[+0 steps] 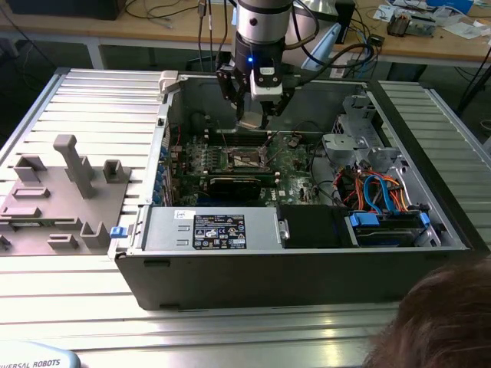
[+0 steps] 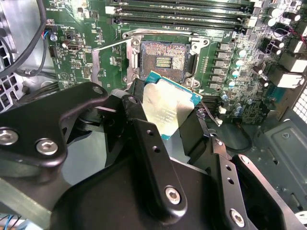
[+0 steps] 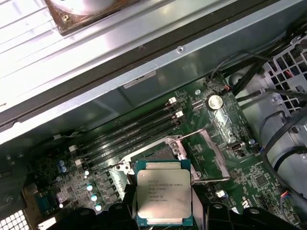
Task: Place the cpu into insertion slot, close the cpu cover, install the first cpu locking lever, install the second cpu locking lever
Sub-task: 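Place the cpu into insertion slot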
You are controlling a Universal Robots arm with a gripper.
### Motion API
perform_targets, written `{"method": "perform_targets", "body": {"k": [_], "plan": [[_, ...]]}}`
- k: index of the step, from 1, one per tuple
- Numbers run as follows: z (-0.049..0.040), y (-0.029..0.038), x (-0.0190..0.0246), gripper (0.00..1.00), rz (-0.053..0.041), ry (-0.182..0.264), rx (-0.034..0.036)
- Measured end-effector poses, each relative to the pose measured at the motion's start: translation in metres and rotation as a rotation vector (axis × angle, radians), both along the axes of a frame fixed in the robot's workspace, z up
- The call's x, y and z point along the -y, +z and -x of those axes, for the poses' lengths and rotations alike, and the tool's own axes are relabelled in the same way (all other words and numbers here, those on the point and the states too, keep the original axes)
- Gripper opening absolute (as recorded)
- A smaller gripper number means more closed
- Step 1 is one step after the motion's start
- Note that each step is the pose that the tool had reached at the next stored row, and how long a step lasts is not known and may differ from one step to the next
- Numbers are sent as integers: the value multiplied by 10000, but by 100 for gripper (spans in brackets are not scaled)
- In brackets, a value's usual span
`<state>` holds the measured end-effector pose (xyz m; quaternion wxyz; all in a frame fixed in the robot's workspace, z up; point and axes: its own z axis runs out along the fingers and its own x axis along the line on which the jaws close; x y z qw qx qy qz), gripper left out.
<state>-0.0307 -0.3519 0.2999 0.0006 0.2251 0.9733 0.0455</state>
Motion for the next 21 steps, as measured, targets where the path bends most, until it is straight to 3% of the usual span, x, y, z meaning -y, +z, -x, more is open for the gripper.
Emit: {"method": "perform_targets", "body": {"k": [21], "plan": [[0, -3, 0, 54, -1, -233, 0]]}}
